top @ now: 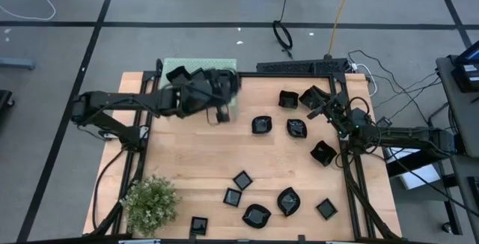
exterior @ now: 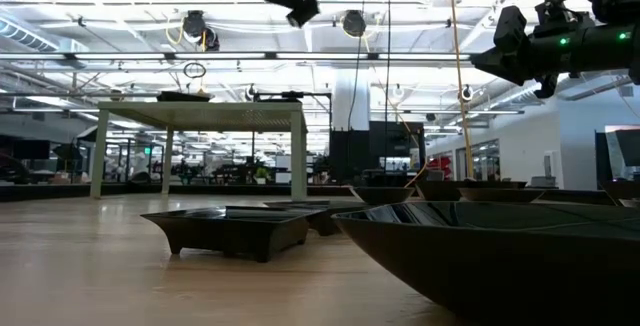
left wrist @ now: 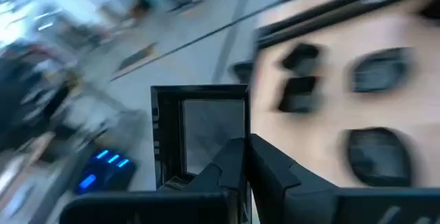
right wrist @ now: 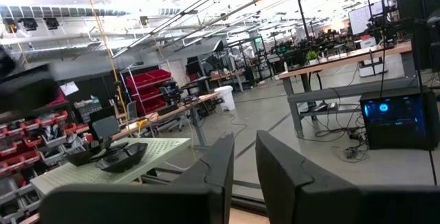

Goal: Pick & Place Mini shaped plates
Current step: Stack the square plate on top of the square plate on the shelf

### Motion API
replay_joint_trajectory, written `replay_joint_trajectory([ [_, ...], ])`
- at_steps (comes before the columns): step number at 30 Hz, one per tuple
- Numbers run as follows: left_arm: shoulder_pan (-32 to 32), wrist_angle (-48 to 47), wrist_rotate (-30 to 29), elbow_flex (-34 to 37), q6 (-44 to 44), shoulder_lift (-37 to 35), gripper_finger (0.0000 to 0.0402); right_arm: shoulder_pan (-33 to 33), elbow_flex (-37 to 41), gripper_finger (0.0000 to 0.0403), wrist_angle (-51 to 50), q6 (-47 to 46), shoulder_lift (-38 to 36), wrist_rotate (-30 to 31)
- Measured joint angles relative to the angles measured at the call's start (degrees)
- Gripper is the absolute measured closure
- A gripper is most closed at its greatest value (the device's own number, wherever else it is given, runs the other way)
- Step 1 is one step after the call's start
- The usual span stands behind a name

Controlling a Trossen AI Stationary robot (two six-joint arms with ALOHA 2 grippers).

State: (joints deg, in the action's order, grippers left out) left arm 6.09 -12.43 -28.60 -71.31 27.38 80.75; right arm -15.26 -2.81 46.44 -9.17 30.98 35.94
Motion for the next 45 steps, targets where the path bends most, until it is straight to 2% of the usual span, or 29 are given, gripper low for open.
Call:
replay_joint_trajectory([
  [5,5.9,-6.1,-5.3,0.0,-4.8,-0.9,0.0396,0.0,0.0,0.0351,0.0,0.0,0.0,0.0],
  [10,11.2,-11.6,-6.3,0.0,-8.6,-0.9,0.0384,0.0,0.0,0.0351,0.0,0.0,0.1,0.0],
  [14,14.3,-15.4,-6.6,0.1,-10.4,-0.8,0.0395,0.0,0.0,0.0351,0.0,0.0,0.1,0.0],
  [23,18.4,-18.6,-6.5,0.1,-12.6,-0.9,0.0383,0.0,0.0,0.0351,0.0,0.0,0.1,0.0],
  [27,19.8,-20.5,-4.7,0.0,-13.1,-0.9,0.0396,0.0,0.0,0.0351,0.0,0.0,0.1,0.0],
  [35,22.2,-24.2,3.2,0.1,-19.0,-0.1,0.0384,0.0,0.0,0.0351,0.0,0.0,0.1,0.0],
  [40,23.0,-25.2,4.0,0.0,-19.4,1.6,0.0396,0.0,0.0,0.0351,0.0,0.0,0.1,0.0],
  [45,23.6,-25.3,4.7,0.1,-20.2,3.9,0.0381,0.0,0.0,0.0351,0.0,0.0,0.0,0.0],
])
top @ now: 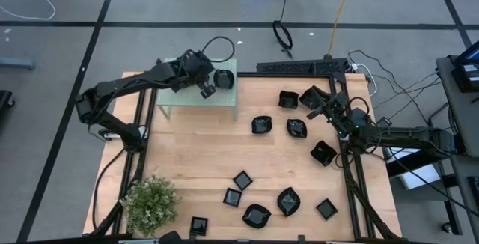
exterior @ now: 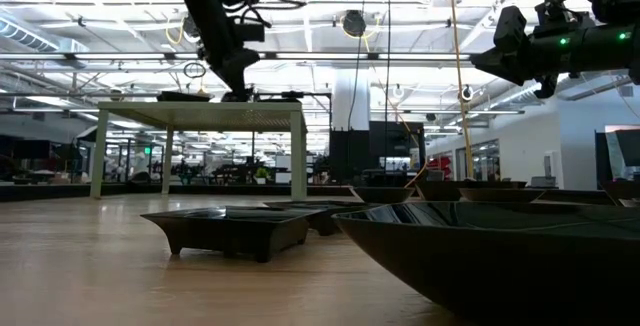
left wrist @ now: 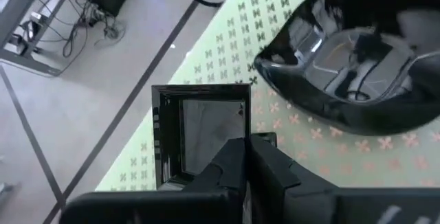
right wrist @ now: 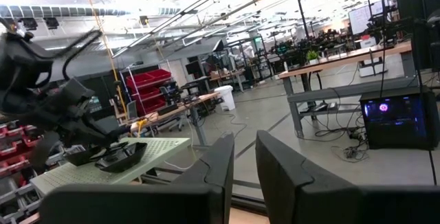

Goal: Pick & Place Mini shaped plates
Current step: Stack the square plate on top of the square plate on the shelf

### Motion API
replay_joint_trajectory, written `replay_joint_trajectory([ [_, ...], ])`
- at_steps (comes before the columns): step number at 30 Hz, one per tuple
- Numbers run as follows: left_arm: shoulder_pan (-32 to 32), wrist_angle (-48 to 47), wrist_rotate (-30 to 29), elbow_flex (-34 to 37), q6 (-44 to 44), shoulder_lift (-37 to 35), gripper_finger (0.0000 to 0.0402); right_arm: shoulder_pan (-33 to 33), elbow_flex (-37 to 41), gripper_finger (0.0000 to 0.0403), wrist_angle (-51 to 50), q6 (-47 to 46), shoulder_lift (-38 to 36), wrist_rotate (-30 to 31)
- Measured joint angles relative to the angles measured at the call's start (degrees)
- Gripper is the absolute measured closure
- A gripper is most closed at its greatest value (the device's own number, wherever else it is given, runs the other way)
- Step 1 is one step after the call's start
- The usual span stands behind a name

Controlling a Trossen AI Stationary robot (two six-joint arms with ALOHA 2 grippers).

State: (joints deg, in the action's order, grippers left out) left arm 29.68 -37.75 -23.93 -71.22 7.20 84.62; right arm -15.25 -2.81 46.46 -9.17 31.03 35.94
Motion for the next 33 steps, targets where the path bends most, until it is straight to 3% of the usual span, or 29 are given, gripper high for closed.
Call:
replay_joint_trajectory([
  [19,-0.2,-3.6,-2.1,0.0,-3.0,2.3,0.0394,0.0,0.0,0.0351,0.0,0.0,0.0,0.0],
  [27,-0.2,-2.0,-2.2,0.0,0.4,1.5,0.0381,0.0,0.0,0.0351,0.0,0.0,0.0,0.0],
  [33,-0.5,-2.5,-3.1,0.0,1.8,0.7,0.0393,0.0,0.0,0.0351,0.0,0.0,0.0,0.0],
])
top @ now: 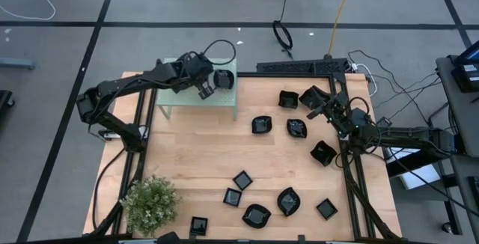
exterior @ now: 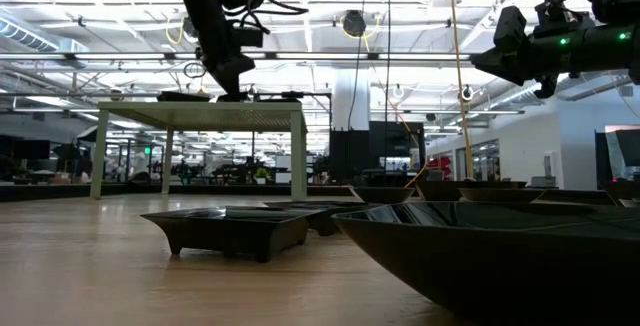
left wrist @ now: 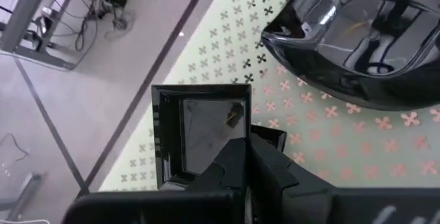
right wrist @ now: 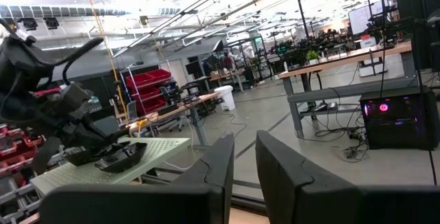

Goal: Pick & Place Mini shaped plates
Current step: Stack the square plate on top of the square plate on the shelf

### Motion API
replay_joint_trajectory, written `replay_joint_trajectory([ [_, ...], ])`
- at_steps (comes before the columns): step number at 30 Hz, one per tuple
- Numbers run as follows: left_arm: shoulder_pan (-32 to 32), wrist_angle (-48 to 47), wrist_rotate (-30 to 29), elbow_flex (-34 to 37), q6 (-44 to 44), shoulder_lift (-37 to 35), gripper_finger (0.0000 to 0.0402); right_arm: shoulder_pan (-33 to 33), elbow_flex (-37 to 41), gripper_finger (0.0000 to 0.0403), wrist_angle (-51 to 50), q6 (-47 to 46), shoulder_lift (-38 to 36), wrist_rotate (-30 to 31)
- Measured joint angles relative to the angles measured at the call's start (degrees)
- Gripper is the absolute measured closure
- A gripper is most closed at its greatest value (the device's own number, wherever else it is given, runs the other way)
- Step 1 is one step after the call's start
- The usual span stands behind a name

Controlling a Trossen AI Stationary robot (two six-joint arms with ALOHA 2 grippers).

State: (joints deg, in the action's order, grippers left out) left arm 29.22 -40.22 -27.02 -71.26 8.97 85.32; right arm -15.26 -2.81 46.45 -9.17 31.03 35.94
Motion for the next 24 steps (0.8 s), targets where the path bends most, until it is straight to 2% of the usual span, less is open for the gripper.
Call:
replay_joint_trajectory([
  [5,-0.1,-2.2,-0.3,0.0,1.1,-0.2,0.0383,0.0,0.0,0.0351,0.0,0.0,0.0,0.0],
  [9,-0.1,-4.4,-0.4,0.0,2.4,-0.1,0.0390,0.0,0.0,0.0351,0.0,0.0,0.0,0.0],
  [24,0.0,-5.2,0.1,0.0,3.4,-0.2,0.0388,0.0,0.0,0.0351,0.0,0.0,0.0,0.0],
])
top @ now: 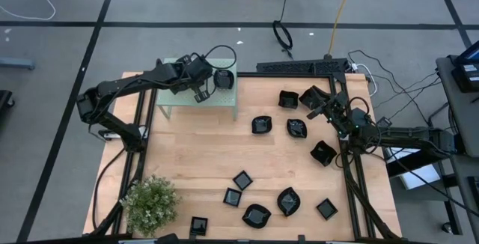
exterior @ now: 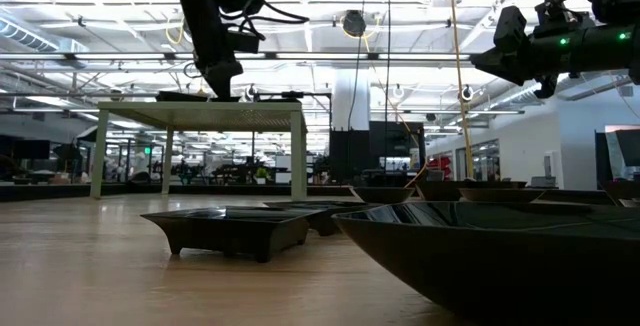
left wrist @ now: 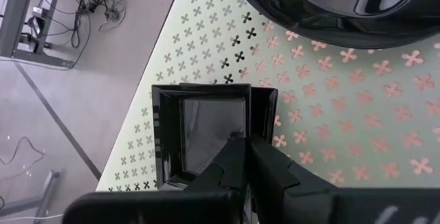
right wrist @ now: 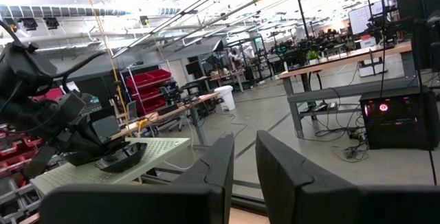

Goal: Pick & Place Mini shaped plates
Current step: Stack the square plate on top of the square plate on the shelf

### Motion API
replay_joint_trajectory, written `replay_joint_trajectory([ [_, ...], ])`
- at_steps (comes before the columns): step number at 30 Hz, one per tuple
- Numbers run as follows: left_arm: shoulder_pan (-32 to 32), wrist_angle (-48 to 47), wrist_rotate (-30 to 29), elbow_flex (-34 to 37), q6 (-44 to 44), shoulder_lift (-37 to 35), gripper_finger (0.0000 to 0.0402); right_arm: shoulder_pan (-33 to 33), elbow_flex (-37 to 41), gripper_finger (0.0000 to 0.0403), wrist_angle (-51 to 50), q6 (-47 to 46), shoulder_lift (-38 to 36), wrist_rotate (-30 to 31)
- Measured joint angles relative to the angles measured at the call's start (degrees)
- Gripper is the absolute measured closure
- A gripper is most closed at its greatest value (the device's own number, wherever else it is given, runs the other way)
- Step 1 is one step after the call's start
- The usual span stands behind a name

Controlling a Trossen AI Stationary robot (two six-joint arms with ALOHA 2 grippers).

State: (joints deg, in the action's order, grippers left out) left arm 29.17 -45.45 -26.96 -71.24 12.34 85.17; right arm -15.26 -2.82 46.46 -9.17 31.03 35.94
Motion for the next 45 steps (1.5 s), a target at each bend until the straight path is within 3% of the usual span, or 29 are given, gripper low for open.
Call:
replay_joint_trajectory([
  [15,-2.8,1.1,-0.8,0.0,1.8,-0.8,0.0293,0.0,0.0,0.0351,0.0,0.0,0.0,0.0],
  [23,-7.3,5.1,-7.3,0.0,5.9,-5.7,0.0242,0.0,0.0,0.0351,0.0,0.0,0.0,0.0],
  [28,-10.4,7.0,-8.2,0.0,6.0,-8.9,0.0229,0.0,0.0,0.0351,0.0,0.0,0.0,0.0],
  [37,-18.6,14.8,-1.1,0.0,4.3,-10.5,0.0235,0.0,0.0,0.0351,0.0,0.0,0.0,0.0],
  [45,-26.6,19.4,4.1,0.0,-8.2,-8.5,0.0233,0.0,0.0,0.0351,0.0,0.0,0.0,0.0],
])
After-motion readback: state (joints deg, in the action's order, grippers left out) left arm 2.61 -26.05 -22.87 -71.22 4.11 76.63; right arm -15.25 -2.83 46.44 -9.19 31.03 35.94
